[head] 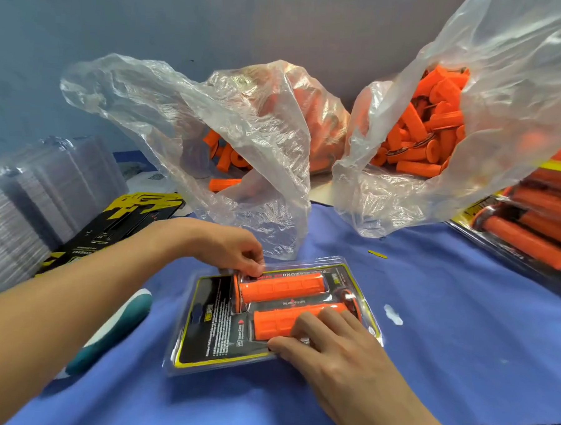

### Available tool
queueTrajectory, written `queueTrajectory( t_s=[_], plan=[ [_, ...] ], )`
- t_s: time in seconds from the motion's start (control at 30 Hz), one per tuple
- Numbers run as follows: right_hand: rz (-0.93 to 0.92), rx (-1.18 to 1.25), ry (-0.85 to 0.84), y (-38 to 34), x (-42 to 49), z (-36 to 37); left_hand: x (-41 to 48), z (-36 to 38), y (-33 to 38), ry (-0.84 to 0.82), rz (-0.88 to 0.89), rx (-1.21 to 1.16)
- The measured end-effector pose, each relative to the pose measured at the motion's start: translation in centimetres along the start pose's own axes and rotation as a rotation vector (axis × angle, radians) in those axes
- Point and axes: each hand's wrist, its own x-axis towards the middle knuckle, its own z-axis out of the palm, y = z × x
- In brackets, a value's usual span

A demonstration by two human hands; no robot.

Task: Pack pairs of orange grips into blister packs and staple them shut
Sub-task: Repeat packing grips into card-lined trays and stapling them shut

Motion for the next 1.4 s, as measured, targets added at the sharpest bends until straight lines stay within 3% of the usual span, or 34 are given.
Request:
queueTrajectory(
  t_s=[0.1, 0.4, 0.63, 0.7, 0.87, 1.07, 1.17, 1.23, 1.33, 1.4],
  plan=[
    [0.01, 0.007, -0.001, 0.1, 0.0, -0.2, -1.1, -0.1, -0.7, -0.056, -0.044, -0.128],
    [0.051, -0.005, -0.029, -0.2, 0.0, -0.6, -1.8, 0.3, 0.1, 0.023, 0.045, 0.047],
    [0.078, 0.036, -0.115, 0.8, 0.0, -0.5, -1.6, 0.2, 0.3, 0.002, 0.074, -0.111],
    [0.081, 0.044, -0.136, 0.9, 0.1, -0.5, -2.0, -0.2, 0.0, -0.041, 0.061, -0.222],
    [0.081, 0.077, -0.13, 1.2, 0.5, -0.8, -2.6, -1.0, -1.0, -0.085, -0.07, -0.016],
    [0.063, 0.064, -0.156, 1.4, 0.5, -0.9, -3.2, -0.6, -1.5, -0.063, -0.031, -0.099],
    [0.067, 0.072, -0.139, 1.3, 0.4, -0.8, -3.8, -0.5, -0.8, -0.066, -0.097, -0.104],
    [0.086, 0.086, -0.121, 1.3, 0.5, -0.5, -4.6, -0.3, -0.1, 0.095, -0.107, 0.041],
    [0.118, 0.06, -0.101, 1.3, 0.6, -0.2, -6.8, 2.6, 1.7, 0.783, 0.088, 0.112],
    [0.136, 0.056, -0.086, 1.2, 0.6, 0.0, -8.6, 6.7, 3.7, 1.036, 0.271, 0.054]
  ],
)
